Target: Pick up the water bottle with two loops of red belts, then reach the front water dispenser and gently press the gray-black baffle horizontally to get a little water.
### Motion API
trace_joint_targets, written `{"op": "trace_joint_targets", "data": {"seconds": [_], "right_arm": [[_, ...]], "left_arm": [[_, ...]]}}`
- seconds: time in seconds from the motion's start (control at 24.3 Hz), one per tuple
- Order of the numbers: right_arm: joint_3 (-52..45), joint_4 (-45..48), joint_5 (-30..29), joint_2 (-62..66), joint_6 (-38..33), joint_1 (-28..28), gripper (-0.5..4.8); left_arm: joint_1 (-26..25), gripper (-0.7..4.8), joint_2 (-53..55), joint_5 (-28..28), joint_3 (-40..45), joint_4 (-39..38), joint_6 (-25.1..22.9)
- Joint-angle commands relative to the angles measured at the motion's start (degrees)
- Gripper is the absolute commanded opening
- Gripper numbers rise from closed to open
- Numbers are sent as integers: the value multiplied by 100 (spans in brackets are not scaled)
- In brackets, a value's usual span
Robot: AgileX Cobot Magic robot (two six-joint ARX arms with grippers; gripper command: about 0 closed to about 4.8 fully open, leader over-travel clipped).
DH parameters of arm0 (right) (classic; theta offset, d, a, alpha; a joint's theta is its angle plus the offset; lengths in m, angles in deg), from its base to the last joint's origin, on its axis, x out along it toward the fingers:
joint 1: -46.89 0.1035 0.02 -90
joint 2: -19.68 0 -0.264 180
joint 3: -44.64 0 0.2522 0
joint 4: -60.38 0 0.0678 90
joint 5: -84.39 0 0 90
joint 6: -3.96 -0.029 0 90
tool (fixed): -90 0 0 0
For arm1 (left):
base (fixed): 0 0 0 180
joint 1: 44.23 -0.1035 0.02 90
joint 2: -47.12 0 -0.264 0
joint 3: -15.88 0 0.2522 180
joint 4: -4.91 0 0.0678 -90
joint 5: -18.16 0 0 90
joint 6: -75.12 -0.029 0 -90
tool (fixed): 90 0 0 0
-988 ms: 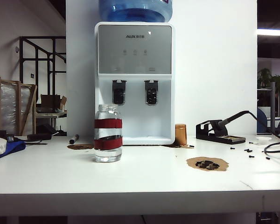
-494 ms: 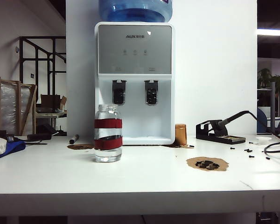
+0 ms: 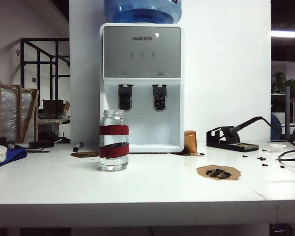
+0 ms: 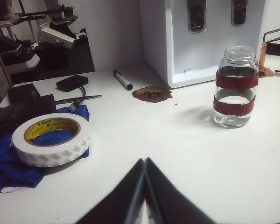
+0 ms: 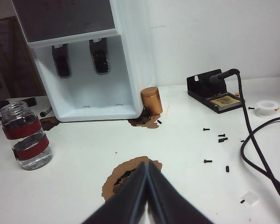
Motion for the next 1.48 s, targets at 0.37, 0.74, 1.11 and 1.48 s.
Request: {"op": "trace_joint_targets", "data": {"seconds": [0.37,0.74,1.11,1.48], "right_arm": [[-24,13,-111,9,-15,-4,-1],[-24,15,-111,9,-13,-4,-1],[-24,9,-109,9,-13,-4,-1],[-24,-96,-111,9,-13,-4,-1]], "left_arm": [[-7,-5,-9,13,7,-4,-17],[-7,-5,-9,13,7,-4,-17],[-7,-5,-9,13,7,-4,-17],[-7,-5,-9,13,7,-4,-17]]}}
